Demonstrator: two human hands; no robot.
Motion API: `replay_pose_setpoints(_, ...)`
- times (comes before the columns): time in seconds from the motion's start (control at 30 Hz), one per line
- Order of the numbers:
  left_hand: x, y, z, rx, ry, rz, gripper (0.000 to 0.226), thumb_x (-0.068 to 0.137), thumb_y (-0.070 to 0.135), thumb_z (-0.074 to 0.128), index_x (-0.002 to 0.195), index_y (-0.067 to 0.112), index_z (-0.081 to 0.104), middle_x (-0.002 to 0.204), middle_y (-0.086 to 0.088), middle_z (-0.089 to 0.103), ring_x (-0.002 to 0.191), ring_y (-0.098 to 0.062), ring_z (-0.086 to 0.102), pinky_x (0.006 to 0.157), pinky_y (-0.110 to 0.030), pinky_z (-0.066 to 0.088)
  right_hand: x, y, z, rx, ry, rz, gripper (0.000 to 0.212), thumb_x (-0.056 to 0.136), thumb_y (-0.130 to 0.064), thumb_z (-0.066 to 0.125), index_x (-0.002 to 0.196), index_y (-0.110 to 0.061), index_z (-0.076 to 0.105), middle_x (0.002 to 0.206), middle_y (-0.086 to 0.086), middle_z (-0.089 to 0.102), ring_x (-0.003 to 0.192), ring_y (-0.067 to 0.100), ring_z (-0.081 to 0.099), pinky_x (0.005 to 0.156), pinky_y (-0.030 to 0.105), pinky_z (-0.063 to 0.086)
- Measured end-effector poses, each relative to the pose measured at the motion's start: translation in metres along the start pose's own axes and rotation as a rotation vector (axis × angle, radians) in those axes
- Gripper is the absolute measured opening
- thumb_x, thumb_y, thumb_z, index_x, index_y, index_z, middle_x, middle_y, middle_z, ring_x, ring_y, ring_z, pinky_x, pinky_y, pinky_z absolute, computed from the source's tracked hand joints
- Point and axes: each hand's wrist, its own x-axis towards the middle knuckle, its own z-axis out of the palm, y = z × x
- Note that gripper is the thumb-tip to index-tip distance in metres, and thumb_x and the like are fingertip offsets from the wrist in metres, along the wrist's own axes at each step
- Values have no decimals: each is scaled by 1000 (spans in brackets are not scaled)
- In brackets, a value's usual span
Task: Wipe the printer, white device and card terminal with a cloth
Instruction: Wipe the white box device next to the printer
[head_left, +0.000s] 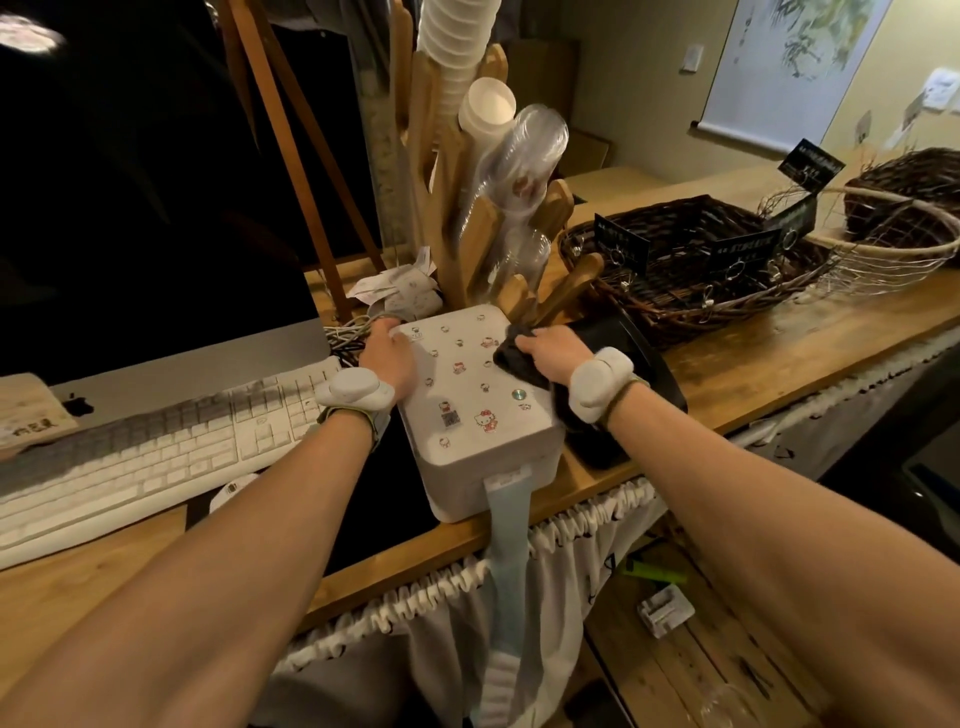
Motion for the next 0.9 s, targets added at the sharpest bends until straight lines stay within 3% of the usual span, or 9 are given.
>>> replay_pose_setpoints(0.1,-3,2,2,-36,20,-26,40,103,18,31,141,11,41,143,-14,47,130,-33,45,105,-34,33,0,-15,11,-65,114,-176,28,95,-18,49,120,-13,61,112,7,65,102,24,62,74,23,48)
replay_pose_setpoints(0.13,-5,3,2,-42,28,-35,40,103,18,31,140,11,42,143,-14,47,130,-33,45,105,-34,34,-3,-19,18,-123,127,-267,30,94,-15,48,122,-17,60,113,4,64,104,23,62,75,21,47)
replay_pose_setpoints(0.2,-8,3,2,-58,46,-46,39,103,20,31,140,11,41,143,-15,46,130,-33,46,105,-35,34,-3,-22,27,-280,32,-397,39,95,-13,43,133,-21,52,130,6,57,118,25,54,93,29,45)
replay_pose_setpoints(0.3,-12,3,1,-114,57,-75,41,102,20,30,140,10,42,144,-14,46,130,-32,45,104,-33,34,2,-29,29,-481,-46,-422,42,98,-16,35,140,-17,42,144,11,43,129,32,43,106,39,34)
replay_pose_setpoints(0.43,-5,0,-4,-221,34,-150,42,103,27,27,128,5,53,135,-18,52,120,-32,49,98,-35,37,2,-51,54,-616,-119,-510,36,98,-14,35,132,-14,48,140,10,43,128,32,40,104,46,34)
replay_pose_setpoints(0.53,2,-3,-14,-312,-39,-206,57,101,45,20,127,16,61,135,-12,56,120,-31,52,108,-42,38,11,-60,56,-670,-127,-515,36,95,-10,43,131,-11,47,135,11,47,125,33,43,103,45,36)
replay_pose_setpoints(0.67,-1,1,-19,-308,-71,-237,74,96,63,12,133,17,58,138,-12,55,127,-31,50,111,-44,35,1,-63,69,-694,-129,-614,43,93,-12,40,136,-10,43,137,15,48,125,33,46,102,40,37)
replay_pose_setpoints(0.77,-7,4,-25,-334,-163,-232,80,91,69,5,138,24,52,143,-6,52,133,-29,46,112,-44,31,2,-65,71,-685,-83,-572,39,95,-16,38,133,-12,46,134,14,49,123,34,47,102,40,37)
replay_pose_setpoints(0.9,-1,0,-31,-454,-170,-279,88,87,75,8,135,18,55,138,-8,57,128,-26,51,112,-43,35,-3,-66,73,-697,-214,-638,43,94,-14,40,137,-13,43,140,15,46,125,33,46,106,38,37)
